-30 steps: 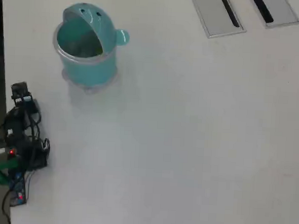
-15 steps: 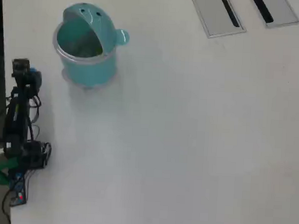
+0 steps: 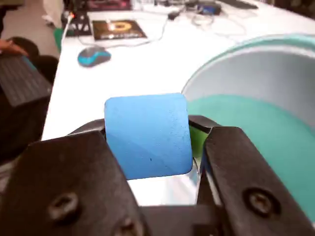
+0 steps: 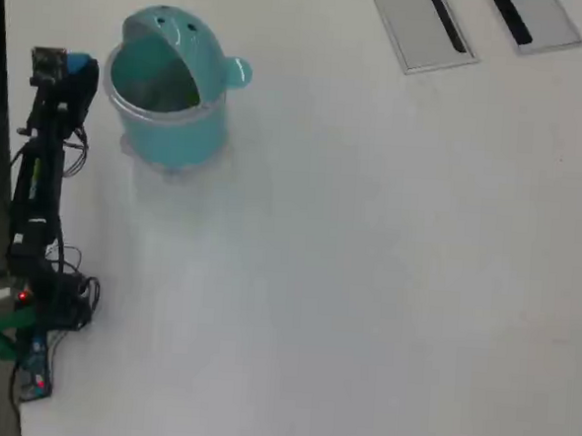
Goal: Grasp RGB lego blocks and put them in the bin one by one.
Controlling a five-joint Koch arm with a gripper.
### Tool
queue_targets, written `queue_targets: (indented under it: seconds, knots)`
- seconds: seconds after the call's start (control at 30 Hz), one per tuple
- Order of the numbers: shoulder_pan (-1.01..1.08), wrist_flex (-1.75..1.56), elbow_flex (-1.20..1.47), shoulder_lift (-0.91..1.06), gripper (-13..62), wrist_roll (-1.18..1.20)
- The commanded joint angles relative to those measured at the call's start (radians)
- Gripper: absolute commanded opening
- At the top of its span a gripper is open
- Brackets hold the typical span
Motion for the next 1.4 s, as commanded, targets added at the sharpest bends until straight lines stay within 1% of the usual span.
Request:
queue_targets:
  seconds: [0.0,0.1,0.27,0.37,0.63,0.67,0.7,0.73,0.8,0.83,0.87,0.9,1.17,1.37]
  knots:
    - [0.02,-0.006,-0.129,-0.018,5.4,-0.017]
    - [0.04,-0.006,-0.178,-0.061,5.4,-0.017]
    - [0.132,0.074,-0.356,-0.146,5.4,-0.018]
    - [0.198,0.075,-0.37,-0.155,5.5,-0.02]
    - [0.212,0.035,-0.368,-0.229,6.1,-0.034]
    - [0.21,0.031,-0.37,-0.241,7.2,-0.04]
    - [0.209,0.008,-0.37,-0.265,10.9,-0.06]
    - [0.209,-0.003,-0.37,-0.285,17.3,-0.124]
    - [0.212,-0.021,-0.37,-0.291,21.1,-0.137]
    - [0.221,-0.021,-0.368,-0.291,27.9,-0.212]
    - [0.227,-0.023,-0.362,-0.288,28.9,-0.213]
    - [0.241,-0.044,-0.351,-0.268,33.1,-0.235]
    - [0.268,-0.078,-0.213,-0.13,33.2,-0.215]
    - [0.299,-0.126,-0.035,0.015,33.2,-0.192]
